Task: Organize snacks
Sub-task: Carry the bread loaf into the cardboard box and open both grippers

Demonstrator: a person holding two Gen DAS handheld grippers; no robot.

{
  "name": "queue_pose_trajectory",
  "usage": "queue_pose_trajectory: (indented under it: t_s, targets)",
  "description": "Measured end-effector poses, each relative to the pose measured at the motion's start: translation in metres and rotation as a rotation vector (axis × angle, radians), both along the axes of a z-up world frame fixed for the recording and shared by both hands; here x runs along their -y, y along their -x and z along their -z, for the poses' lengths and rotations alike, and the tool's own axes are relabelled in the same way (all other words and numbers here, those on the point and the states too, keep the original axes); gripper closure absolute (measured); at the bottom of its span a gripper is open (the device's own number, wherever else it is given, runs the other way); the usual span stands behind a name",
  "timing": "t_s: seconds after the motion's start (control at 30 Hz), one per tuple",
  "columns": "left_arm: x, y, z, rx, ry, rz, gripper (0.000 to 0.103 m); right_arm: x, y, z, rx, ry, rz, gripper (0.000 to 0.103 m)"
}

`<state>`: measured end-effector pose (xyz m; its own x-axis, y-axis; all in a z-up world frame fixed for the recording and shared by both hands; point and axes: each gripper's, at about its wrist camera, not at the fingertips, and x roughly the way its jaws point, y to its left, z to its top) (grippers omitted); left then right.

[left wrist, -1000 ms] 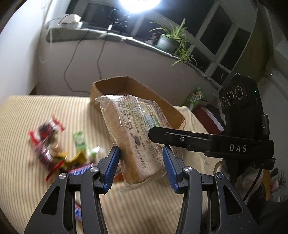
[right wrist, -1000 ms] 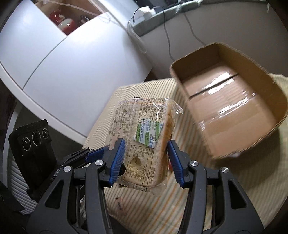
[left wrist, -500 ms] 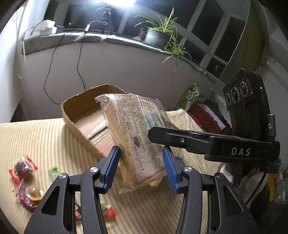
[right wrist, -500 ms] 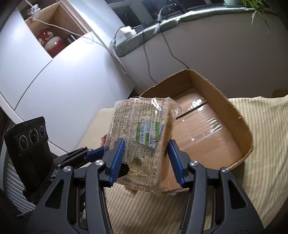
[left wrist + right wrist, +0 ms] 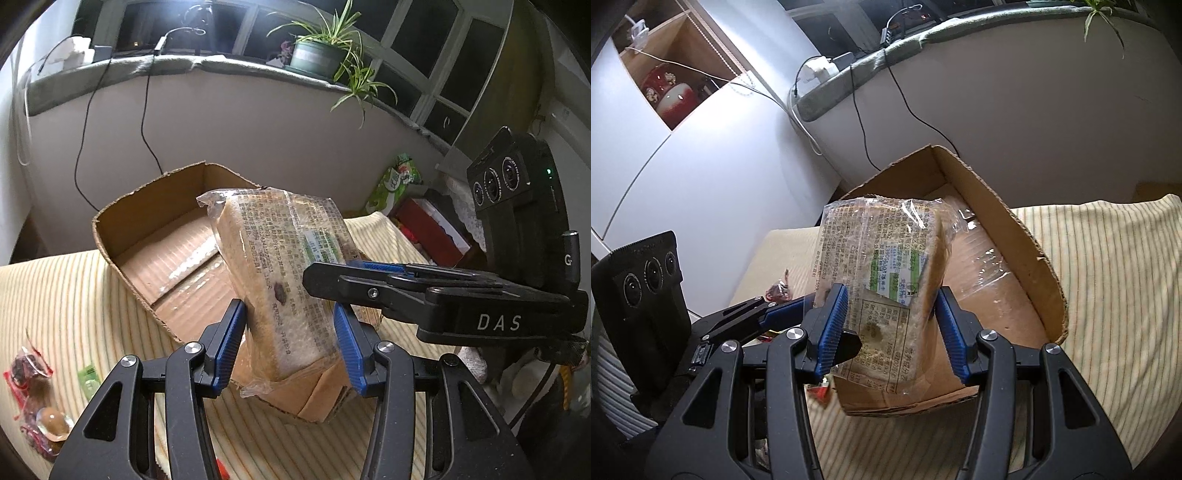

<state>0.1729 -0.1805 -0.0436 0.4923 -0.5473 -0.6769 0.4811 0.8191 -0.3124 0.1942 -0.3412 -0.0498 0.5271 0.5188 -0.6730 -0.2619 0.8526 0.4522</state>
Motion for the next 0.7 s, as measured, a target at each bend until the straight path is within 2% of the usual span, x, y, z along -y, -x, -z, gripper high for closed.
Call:
queue_pose_trajectory:
  t_s: [0.27, 0.37, 0.7]
  targets:
    - [0.005, -0.001, 0.002, 0.003, -0.032, -0.006, 0.056, -0.001, -0.002, 0.003, -0.007, 0.036, 0.013, 0.05]
    - [0.005, 0.0, 0.0, 0.013, -0.046, -0.01, 0.056, -0.001, 0.001, 0.0, 0.015, 0.082, 0.045, 0.05]
    - [-0.011, 0.018, -0.017, 0.069, -0.055, -0.041, 0.053, -0.016, 0.027, -0.029, 0.157, 0.278, 0.09, 0.03]
